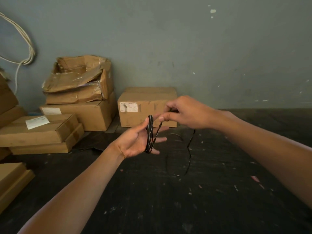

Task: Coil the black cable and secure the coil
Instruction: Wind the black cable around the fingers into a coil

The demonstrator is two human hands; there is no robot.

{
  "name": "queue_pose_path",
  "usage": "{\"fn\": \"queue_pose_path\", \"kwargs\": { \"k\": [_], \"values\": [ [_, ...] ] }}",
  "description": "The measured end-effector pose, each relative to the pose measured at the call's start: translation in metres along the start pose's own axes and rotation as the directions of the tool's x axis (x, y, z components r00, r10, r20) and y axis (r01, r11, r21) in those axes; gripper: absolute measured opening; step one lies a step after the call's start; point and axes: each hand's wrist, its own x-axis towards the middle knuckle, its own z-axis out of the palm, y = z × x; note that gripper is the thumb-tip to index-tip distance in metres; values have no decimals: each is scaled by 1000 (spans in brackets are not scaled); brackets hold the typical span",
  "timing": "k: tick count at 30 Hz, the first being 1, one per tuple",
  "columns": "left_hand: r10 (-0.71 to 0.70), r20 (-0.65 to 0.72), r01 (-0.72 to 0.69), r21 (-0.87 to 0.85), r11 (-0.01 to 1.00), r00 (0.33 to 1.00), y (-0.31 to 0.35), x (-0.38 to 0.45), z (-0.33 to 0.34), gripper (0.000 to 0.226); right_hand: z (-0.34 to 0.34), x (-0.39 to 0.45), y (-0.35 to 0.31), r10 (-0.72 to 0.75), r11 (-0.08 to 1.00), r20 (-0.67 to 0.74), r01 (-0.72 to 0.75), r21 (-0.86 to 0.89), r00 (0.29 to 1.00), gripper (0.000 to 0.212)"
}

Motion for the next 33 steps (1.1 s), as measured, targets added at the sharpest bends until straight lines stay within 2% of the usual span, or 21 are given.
{"fn": "queue_pose_path", "kwargs": {
  "k": [5,8,11,16,21,24,27,30,33],
  "values": [
    [-77,100,78,-1,997,992,-7,-4,8,45,-12,11,10,20,989,-23,-23,-144,1000,21],
    [-109,174,108,16,994,979,-6,-4,15,49,-11,13,13,30,988,-23,-34,-148,999,20],
    [-123,190,120,28,992,974,-5,-6,19,49,-10,12,16,25,992,-38,-29,-126,999,21],
    [-141,195,137,35,990,971,-3,-9,25,45,-6,8,18,28,999,-57,-29,-30,998,22],
    [-158,351,161,20,987,923,6,-12,35,53,3,2,29,27,991,-80,-16,134,996,18],
    [-136,394,147,4,989,909,13,-13,39,58,14,-4,38,60,950,-129,-17,311,990,21],
    [-80,413,85,8,996,907,19,-14,42,57,34,-12,52,115,936,-159,-54,347,981,24],
    [-18,422,29,-19,999,907,27,-14,44,56,61,-23,62,154,917,-115,-99,388,981,20],
    [33,423,-3,-72,997,905,35,-13,46,54,93,-31,60,174,901,-32,-146,409,984,25]
  ]
}}
